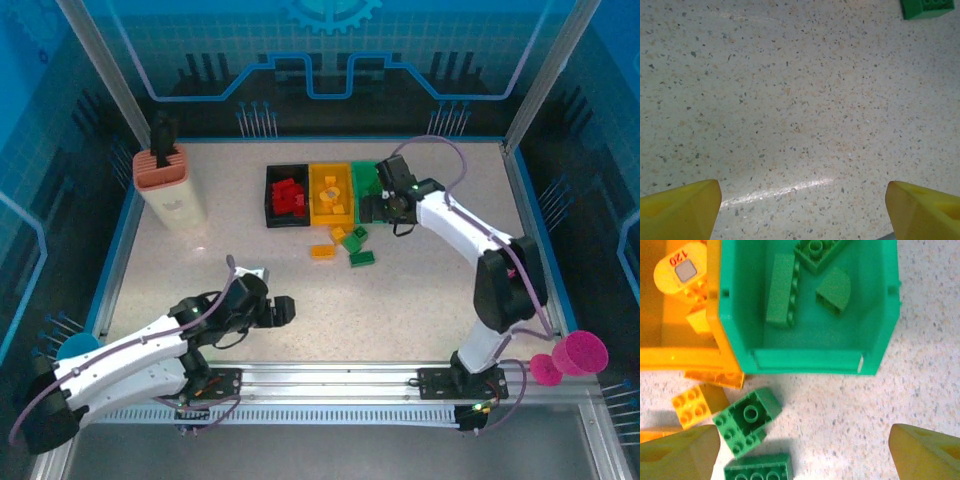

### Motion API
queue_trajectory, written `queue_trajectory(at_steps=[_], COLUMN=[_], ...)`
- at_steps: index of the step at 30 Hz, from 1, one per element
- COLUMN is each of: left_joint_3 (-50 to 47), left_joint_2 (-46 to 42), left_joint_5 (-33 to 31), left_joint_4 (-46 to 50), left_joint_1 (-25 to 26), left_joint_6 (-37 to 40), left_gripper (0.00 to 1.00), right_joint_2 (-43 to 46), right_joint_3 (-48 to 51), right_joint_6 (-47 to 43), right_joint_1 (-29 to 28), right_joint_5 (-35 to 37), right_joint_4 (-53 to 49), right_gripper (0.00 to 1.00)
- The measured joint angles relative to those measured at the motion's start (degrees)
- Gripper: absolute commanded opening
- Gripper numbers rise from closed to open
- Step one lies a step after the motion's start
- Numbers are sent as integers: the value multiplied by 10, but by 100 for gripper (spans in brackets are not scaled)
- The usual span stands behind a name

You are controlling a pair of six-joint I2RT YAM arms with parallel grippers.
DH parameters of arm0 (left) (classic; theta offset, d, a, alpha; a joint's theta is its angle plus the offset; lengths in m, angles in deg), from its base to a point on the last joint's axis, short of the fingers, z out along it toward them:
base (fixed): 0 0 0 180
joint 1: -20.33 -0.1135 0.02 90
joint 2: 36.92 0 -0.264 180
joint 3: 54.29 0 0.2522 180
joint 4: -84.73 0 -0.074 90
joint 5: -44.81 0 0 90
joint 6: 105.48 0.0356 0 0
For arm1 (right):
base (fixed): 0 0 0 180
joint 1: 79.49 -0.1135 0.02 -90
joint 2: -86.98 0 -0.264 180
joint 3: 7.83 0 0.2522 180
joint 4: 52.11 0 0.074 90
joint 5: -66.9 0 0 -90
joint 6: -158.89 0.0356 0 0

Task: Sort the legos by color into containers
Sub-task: Pick up the lego from the center of the table.

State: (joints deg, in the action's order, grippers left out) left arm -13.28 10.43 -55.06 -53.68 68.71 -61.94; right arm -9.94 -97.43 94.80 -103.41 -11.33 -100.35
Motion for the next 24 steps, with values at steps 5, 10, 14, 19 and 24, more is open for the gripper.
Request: queue_trajectory(at_steps=[5,10,14,19,24], left_joint_3=[7,19,23,23,23], left_joint_2=[39,56,60,59,47], left_joint_5=[0,0,0,0,0], left_joint_4=[-19,-37,-43,-42,-41], left_joint_1=[2,2,3,5,5], left_joint_6=[1,1,1,0,0], left_gripper=[86,86,86,86,86], right_joint_2=[46,48,33,-21,-68], right_joint_3=[82,127,128,111,89], right_joint_6=[-1,-4,-10,-16,-16], right_joint_1=[-24,-52,-78,-96,-105], right_joint_5=[-6,-16,-17,-16,1], right_joint_4=[27,45,56,57,45], right_gripper=[92,94,95,95,95])
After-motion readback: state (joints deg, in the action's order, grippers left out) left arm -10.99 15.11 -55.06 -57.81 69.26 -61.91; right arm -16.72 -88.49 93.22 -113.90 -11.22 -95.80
